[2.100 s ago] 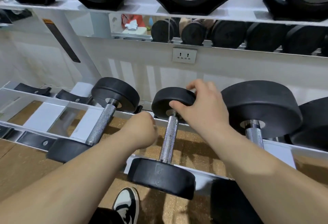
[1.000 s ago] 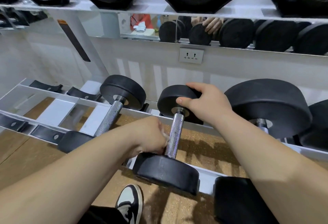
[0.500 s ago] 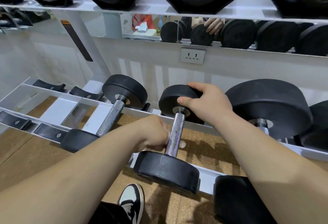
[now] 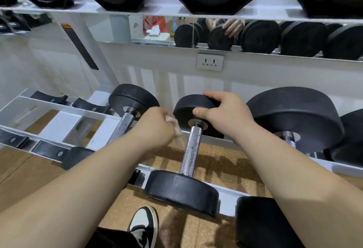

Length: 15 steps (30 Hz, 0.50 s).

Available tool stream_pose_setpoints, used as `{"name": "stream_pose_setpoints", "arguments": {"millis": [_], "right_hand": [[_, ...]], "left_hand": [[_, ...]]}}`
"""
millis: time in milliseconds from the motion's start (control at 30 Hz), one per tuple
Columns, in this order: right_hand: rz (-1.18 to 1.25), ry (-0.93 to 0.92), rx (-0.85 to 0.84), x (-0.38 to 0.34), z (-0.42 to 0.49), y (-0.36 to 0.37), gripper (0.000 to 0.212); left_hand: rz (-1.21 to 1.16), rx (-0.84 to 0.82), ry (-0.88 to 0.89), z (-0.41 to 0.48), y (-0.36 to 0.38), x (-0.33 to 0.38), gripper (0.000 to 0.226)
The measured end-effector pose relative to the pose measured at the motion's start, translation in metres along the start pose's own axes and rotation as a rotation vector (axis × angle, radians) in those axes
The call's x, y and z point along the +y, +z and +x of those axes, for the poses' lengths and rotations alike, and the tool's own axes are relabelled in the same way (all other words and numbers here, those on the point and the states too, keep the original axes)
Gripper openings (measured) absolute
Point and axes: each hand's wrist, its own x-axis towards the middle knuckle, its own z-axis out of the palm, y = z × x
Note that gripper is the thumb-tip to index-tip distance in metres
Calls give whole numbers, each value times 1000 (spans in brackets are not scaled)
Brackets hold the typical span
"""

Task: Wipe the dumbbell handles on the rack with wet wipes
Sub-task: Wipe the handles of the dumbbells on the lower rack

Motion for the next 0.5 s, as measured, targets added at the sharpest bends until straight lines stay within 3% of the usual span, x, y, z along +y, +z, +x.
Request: {"name": "stream_pose_setpoints", "arguments": {"millis": [67,167,267,433,500], "right_hand": [[5,12,-1,0,1,0,64],[7,12,-2,0,1,0,65],[-2,13,6,0,0,-1,65],[-5,18,-1,1,0,-1,65],[-6,14,-9,0,-1,-2,65]], "left_hand": [[52,162,59,9,22,-2,25],[-10,-2,-1,11,53,-7,26],[-34,-23,-77,13,58,-4,27],[516,-228,-10,-6,29,3,23],[548,-373,-5,-12,11,1,18]]}}
